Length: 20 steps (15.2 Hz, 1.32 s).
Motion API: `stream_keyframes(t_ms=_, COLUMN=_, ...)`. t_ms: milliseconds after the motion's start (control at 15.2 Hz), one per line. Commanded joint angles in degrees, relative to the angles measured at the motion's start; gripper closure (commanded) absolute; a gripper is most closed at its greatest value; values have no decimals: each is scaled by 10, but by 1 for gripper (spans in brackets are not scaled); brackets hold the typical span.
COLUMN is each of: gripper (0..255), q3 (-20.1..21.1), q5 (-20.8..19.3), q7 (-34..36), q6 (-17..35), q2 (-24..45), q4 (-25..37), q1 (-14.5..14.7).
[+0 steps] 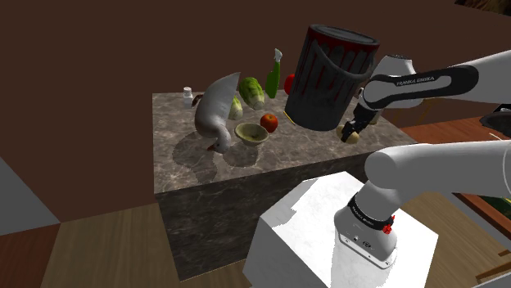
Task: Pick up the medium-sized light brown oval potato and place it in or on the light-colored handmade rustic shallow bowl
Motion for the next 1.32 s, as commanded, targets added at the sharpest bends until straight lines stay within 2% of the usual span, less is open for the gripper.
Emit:
stream_keyframes(t_ms=0, gripper=255, q3=5, q5=6, q7=-2, q6=-25, q2=-13, q4=12, q1=2)
stream_keyframes(t_ms=1254, gripper=255, q3=44, q5=48, q7=-8, q6=-201, q2=-73, q4=129, q1=19)
